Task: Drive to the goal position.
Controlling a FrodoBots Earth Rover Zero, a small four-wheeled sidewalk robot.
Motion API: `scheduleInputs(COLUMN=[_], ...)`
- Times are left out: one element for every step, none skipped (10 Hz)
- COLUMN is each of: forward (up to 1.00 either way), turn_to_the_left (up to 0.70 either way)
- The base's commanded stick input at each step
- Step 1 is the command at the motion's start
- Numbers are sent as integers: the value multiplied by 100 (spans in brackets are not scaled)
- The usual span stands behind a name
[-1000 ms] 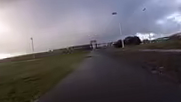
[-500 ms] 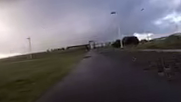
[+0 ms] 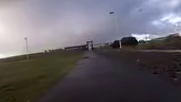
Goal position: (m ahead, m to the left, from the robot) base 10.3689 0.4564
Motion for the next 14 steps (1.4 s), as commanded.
scheduleInputs(forward=[70,70,70,70,70,70,70,70,70,70,70,70,70,70], turn_to_the_left=[-14,-14,-14,-14,-14,-14,-14,-14,-14,-14,-14,-14,-14,-14])
